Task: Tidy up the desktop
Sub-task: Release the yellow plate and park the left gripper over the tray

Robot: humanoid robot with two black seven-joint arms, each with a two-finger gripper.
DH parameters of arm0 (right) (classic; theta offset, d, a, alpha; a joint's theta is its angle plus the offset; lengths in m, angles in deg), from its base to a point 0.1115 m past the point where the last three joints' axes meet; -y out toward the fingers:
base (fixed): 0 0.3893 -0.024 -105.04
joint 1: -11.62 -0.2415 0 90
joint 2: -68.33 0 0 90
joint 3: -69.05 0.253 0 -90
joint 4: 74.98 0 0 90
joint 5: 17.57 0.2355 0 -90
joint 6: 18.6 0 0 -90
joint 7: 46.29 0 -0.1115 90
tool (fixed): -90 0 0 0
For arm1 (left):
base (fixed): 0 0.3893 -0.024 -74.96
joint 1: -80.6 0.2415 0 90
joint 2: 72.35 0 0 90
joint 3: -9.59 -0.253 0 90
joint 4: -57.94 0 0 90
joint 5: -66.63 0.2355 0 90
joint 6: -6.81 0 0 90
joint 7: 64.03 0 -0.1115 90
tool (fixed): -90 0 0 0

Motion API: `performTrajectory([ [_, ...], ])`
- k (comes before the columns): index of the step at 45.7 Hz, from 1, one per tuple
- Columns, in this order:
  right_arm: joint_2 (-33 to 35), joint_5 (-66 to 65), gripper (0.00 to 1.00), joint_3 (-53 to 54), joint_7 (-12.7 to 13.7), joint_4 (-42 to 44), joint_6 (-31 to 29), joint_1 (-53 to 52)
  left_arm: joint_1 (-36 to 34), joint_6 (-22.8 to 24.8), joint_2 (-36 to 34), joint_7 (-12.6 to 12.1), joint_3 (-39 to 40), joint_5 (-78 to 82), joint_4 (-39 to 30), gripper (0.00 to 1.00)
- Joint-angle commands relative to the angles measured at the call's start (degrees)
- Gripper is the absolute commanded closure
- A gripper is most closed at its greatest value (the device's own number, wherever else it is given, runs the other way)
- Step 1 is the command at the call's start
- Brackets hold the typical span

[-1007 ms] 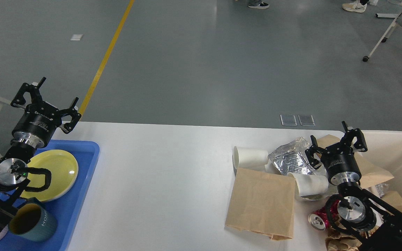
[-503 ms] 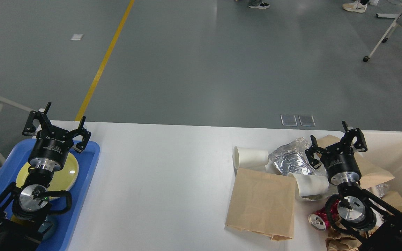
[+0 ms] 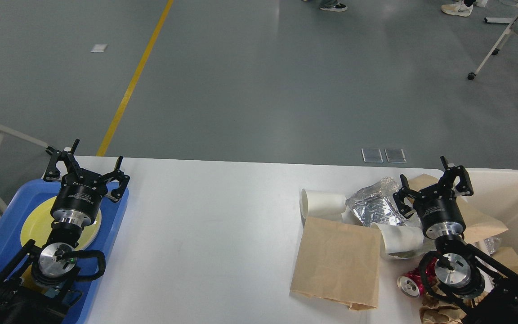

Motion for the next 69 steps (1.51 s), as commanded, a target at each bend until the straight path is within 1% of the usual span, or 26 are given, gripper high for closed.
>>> performTrajectory([
  [1,0.0,0.0,0.0,0.0,0.0,0.0,-0.05,0.0,-0.19,0.0,0.7,0.05,0.4,0.0,0.0,0.04],
  [11,0.0,0.0,0.0,0.0,0.0,0.08,-0.05,0.0,-0.99,0.0,0.61,0.32,0.49,0.0,-0.44,0.04],
  [22,-0.09,0.0,0.0,0.0,0.0,0.08,-0.05,0.0,0.33,0.09,0.96,0.14,-0.66,0.26,-0.18,0.04],
  [24,-0.09,0.0,0.0,0.0,0.0,0.17,-0.05,0.0,1.55,0.79,0.88,0.14,-0.48,0.26,-0.18,0.04],
  [27,-0.09,0.0,0.0,0.0,0.0,0.08,-0.05,-0.09,3.67,3.95,0.62,0.49,0.31,0.26,-0.18,0.04],
  [29,-0.09,0.0,0.0,0.0,0.0,0.17,-0.05,0.0,4.29,6.15,0.35,0.84,0.31,0.18,0.0,0.04],
  [33,-0.09,0.0,0.0,0.0,0.0,0.17,-0.05,-0.09,4.29,7.82,0.44,1.72,0.31,0.53,0.96,0.04],
  [35,-0.09,0.0,0.0,0.0,0.0,0.17,-0.05,-0.09,4.29,8.26,0.7,3.03,0.4,0.0,1.84,0.04],
  [37,-0.09,0.0,0.0,0.0,0.0,0.17,-0.05,-0.09,4.2,8.97,0.88,5.32,0.57,-0.26,2.37,0.04],
  [38,-0.09,0.0,0.0,0.0,0.0,0.17,0.04,-0.09,3.94,9.23,0.79,6.02,0.4,-0.35,2.37,0.04],
  [40,-0.09,0.0,0.0,0.0,0.0,0.17,-0.05,-0.09,3.94,9.5,0.79,6.38,0.14,-0.61,2.37,0.04],
  [46,-0.09,0.0,0.0,0.0,0.0,0.08,-0.05,-0.09,3.94,9.85,0.7,5.95,-0.04,-0.79,2.37,0.04],
  [52,0.0,0.0,0.0,0.0,0.0,0.08,-0.05,0.0,3.94,11.52,0.7,3.49,-0.04,-0.79,2.9,0.04],
  [69,0.0,0.0,0.0,0.0,0.0,0.08,-0.05,0.0,3.94,11.87,0.7,3.57,-0.22,-0.7,3.34,0.04],
])
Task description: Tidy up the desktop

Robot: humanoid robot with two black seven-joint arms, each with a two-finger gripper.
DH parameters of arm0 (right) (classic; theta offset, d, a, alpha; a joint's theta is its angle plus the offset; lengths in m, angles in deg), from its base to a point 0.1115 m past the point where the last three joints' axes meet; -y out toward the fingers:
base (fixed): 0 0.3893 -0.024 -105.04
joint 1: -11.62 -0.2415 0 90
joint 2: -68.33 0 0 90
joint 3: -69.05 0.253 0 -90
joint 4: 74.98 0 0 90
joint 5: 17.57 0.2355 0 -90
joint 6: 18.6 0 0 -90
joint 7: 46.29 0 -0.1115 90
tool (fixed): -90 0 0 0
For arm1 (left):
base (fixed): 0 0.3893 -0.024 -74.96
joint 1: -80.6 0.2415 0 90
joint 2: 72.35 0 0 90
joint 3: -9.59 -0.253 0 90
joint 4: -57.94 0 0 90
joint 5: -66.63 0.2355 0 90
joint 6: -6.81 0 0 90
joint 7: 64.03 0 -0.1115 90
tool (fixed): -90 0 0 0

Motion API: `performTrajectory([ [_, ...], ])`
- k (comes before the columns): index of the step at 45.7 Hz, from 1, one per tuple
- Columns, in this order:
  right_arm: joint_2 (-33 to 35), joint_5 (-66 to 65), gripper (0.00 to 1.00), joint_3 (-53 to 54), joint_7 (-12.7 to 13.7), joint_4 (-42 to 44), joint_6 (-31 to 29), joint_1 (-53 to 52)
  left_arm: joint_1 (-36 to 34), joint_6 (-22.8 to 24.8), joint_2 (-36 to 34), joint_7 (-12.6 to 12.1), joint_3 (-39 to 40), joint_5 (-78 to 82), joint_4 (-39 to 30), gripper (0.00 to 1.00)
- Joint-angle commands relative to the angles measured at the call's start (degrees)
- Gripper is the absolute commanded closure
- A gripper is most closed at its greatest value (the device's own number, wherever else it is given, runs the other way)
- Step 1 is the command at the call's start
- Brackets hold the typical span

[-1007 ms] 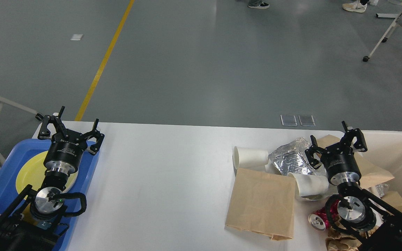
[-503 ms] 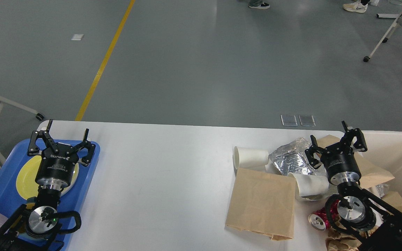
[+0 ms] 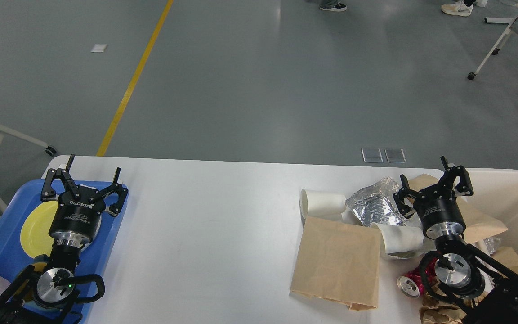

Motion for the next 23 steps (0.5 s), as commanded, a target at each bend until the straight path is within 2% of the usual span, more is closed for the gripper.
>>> performTrajectory([
  [1,0.0,0.0,0.0,0.0,0.0,0.0,0.0,0.0,0.08,0.11,0.0,0.15,-0.12,0.05,0.0,0.04],
  [23,0.0,0.0,0.0,0.0,0.0,0.0,0.0,0.0,0.08,0.11,0.0,0.15,-0.12,-0.03,0.0,0.04],
])
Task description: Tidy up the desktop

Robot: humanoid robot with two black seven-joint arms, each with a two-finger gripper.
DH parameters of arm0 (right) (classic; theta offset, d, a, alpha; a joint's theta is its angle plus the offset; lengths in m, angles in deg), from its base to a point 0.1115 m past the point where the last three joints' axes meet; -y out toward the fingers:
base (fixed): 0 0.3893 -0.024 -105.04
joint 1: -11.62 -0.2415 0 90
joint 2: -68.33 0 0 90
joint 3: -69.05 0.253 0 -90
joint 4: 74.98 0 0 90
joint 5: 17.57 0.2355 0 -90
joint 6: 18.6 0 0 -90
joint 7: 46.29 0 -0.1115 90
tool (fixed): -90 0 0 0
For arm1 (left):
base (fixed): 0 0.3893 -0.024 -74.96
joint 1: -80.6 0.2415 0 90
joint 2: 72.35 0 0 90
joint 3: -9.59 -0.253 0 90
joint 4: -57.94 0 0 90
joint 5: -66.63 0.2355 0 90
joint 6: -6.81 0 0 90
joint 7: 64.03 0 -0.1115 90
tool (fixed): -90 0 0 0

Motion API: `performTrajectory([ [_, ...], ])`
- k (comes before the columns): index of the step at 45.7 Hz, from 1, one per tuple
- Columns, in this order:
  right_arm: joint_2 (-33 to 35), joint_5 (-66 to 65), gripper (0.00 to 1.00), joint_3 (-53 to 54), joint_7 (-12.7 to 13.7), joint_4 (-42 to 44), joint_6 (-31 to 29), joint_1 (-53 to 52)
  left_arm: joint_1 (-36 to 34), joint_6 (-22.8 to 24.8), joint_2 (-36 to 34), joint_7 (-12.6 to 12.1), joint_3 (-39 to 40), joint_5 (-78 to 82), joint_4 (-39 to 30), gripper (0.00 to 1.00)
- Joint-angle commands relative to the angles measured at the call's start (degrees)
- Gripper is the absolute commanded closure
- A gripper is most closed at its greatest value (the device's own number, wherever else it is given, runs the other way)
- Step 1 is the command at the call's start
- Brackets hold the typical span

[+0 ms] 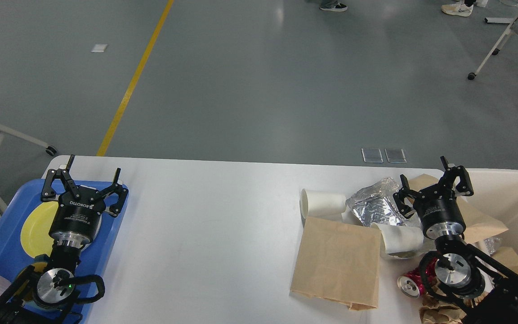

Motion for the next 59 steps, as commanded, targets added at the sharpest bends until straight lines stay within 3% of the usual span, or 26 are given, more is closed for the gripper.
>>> performTrajectory([
  [1,0.0,0.0,0.0,0.0,0.17,0.09,0.0,-0.09,0.0,0.0,0.0,0.0,0.0,-0.03,0.0,0.04],
  [26,0.0,1.67,0.0,10.46,0.0,2.38,0.09,1.66,0.0,0.0,0.09,-0.09,0.09,-0.03,0.0,0.04],
  [59,-0.7,1.23,0.0,1.67,2.11,-0.25,-0.09,4.04,0.0,0.0,0.09,-0.09,0.09,-0.03,0.0,0.04],
])
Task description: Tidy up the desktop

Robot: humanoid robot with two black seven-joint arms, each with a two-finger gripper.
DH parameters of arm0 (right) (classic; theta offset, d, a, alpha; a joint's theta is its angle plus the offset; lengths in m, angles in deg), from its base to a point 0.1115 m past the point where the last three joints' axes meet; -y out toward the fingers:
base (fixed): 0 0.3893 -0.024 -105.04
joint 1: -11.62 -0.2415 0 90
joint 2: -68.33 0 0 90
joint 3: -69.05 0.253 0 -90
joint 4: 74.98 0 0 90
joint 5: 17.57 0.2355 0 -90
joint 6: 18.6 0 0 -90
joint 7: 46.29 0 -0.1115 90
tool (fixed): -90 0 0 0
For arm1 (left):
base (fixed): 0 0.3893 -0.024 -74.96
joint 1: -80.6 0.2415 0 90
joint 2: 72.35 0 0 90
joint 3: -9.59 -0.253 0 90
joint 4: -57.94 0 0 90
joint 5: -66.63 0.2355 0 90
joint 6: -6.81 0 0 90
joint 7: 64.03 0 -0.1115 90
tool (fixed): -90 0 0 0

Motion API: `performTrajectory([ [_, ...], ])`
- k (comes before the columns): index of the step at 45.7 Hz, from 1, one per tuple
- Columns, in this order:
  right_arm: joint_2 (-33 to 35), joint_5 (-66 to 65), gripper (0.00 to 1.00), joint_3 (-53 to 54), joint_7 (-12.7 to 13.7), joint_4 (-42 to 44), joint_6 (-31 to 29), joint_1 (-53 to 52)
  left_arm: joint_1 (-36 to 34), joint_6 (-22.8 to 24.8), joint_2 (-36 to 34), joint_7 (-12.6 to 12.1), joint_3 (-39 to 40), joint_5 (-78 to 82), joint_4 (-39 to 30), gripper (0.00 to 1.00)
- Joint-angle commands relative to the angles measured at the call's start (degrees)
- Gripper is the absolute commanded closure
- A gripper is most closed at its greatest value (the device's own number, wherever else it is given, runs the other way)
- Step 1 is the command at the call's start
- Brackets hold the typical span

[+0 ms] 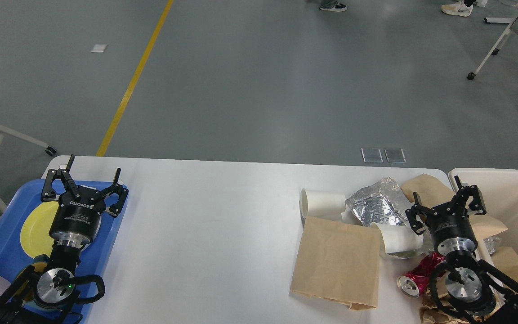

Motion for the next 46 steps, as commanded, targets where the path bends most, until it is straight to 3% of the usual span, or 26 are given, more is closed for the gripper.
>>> performTrajectory([
  [1,-0.76,-0.7,0.0,-1.56,0.2,-2.66,-0.01,-0.11,0.0,0.0,0.0,0.0,0.0,0.06,0.0,0.04],
  [37,0.02,-1.31,0.0,-4.28,0.11,-5.56,3.43,-7.31,0.0,0.0,0.09,0.0,0.0,0.06,0.0,0.04],
  [42,7.21,-1.05,0.0,-9.63,-0.15,-5.48,2.81,-8.63,0.0,0.0,0.09,0.0,0.09,0.06,0.0,0.04],
  [46,14.08,-0.96,0.0,-17.71,-0.33,-5.48,-1.14,-11.0,0.0,0.0,0.09,0.01,0.0,-0.03,0.0,0.04],
])
